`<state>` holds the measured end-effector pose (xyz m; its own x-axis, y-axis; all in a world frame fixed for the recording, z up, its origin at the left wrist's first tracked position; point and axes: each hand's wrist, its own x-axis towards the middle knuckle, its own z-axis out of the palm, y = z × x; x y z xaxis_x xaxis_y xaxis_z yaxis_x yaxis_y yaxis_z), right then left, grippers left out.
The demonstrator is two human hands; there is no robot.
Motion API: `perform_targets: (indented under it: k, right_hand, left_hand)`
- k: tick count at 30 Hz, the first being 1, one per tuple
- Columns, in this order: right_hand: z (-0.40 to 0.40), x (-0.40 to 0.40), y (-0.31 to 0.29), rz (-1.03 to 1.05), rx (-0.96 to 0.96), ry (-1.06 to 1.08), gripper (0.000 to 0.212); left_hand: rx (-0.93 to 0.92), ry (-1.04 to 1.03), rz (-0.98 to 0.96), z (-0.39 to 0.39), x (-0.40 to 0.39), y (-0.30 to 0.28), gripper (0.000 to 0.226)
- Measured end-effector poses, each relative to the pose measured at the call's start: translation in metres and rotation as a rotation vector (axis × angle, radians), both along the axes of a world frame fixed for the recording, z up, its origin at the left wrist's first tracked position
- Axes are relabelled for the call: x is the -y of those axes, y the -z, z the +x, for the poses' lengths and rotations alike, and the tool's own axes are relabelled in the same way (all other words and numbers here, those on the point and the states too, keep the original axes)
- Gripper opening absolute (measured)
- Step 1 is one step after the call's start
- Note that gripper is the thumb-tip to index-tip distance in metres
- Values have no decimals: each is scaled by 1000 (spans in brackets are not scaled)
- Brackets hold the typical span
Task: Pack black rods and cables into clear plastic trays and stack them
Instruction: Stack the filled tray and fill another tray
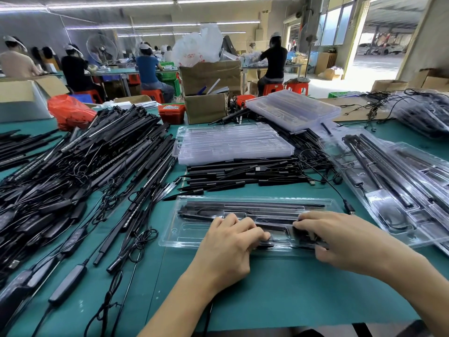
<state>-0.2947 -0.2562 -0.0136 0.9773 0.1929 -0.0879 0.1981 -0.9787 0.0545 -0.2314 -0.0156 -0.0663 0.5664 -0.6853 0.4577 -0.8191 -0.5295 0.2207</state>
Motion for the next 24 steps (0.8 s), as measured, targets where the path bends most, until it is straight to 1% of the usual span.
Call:
perform_targets:
  k: [3,8,16,19,21,24]
  right_hand:
    - [3,-1,-4,-11,-4,4,52]
    - [1,-2,-1,3,8,31,45]
    - [-1,-12,6,-31,16,62,36]
    - [-4,-5,8,22,30,27,41]
    - [-6,2,10,65,6,6,47]
    - [-8,13,14,174,-39,17,51]
  left_hand:
    - [-5,2,-1,0,0,0,22]
    - [5,2,3,1,1,1,22]
    - [-5,-7,0,1,0,2,22]
    - [-13,-7,-11,1,1,4,23]
    - [-34,-7,-24,2,0,5,22]
    - [-109,5,-48,4,-1,8,24]
